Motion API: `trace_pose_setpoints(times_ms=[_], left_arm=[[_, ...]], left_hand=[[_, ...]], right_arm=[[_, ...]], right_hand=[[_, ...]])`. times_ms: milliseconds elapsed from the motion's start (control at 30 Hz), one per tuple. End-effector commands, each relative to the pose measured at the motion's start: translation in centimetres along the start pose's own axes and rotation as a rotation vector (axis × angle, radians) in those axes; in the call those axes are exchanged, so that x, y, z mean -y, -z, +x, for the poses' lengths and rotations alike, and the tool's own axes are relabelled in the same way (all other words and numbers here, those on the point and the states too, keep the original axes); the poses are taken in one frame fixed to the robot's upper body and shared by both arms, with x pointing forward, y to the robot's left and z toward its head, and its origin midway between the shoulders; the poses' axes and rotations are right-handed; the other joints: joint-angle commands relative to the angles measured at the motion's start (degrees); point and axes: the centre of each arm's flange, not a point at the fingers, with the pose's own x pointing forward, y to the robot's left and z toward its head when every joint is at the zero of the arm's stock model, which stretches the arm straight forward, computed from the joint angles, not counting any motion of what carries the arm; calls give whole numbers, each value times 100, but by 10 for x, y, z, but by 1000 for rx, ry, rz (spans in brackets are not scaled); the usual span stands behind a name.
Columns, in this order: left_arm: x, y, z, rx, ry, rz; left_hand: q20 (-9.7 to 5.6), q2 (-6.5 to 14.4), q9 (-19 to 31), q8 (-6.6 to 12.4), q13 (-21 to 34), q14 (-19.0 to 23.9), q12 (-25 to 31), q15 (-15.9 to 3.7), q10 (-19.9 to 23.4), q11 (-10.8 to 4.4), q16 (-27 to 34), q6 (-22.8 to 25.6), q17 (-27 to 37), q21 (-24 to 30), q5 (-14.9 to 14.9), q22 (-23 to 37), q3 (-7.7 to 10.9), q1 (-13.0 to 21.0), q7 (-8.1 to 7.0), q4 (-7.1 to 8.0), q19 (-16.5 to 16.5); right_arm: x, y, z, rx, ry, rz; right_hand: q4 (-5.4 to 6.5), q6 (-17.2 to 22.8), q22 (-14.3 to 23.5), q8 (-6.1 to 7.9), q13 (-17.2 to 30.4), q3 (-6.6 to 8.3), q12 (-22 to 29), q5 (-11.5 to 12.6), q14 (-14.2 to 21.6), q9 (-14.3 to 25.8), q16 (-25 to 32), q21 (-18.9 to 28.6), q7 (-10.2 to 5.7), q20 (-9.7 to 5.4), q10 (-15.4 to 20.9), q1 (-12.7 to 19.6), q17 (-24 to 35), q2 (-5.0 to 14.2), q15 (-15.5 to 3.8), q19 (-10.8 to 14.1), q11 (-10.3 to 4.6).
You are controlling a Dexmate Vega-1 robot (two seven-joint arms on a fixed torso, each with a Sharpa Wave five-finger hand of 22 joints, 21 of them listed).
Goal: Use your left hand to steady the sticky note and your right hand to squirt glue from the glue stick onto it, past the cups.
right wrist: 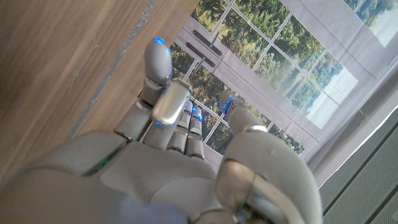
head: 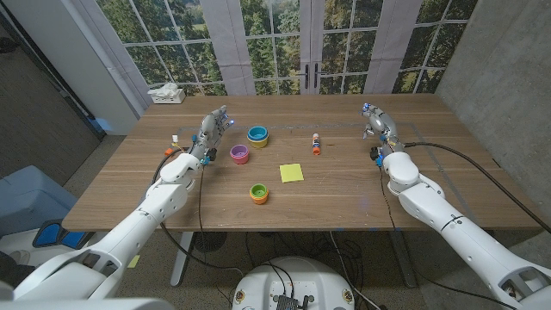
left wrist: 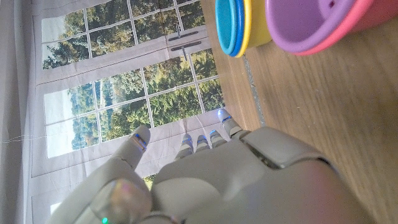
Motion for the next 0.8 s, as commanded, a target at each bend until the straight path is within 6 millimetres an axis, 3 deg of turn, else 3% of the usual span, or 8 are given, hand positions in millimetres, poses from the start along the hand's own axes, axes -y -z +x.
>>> trace_pose_setpoints(times_ms=[33,700,800], left_arm=[[1,-1,1,2,23,-2],[2,-4,3,-35,61,-17],[1,-6,1,-37,64,-17]], left_hand=[[-412,456,19,28,23,-339,58,-171,-172,-31,29,2,20,-26,15,16,33,26,20,26,-406],[-316,359,20,59,24,-135,101,-168,-8,-11,78,138,16,-39,28,26,5,-42,24,22,-21],[-307,359,20,61,24,-124,105,-165,9,-15,79,150,17,-40,30,26,3,-49,25,27,11]], right_arm=[[1,-24,-4,1,-37,-201],[2,-53,14,48,-163,-416],[0,-56,18,52,-187,-453]], right_hand=[[6,20,-55,15,18,50,-13,74,-63,10,-50,-22,-91,-9,4,142,-9,-26,-13,-48,-69],[20,176,-247,67,27,54,22,128,-215,22,-104,-9,-220,-34,61,444,-25,-135,-25,-159,-132],[36,266,-291,94,29,44,58,142,-254,25,-117,22,-375,-46,167,551,-31,-164,-26,-188,-226]])
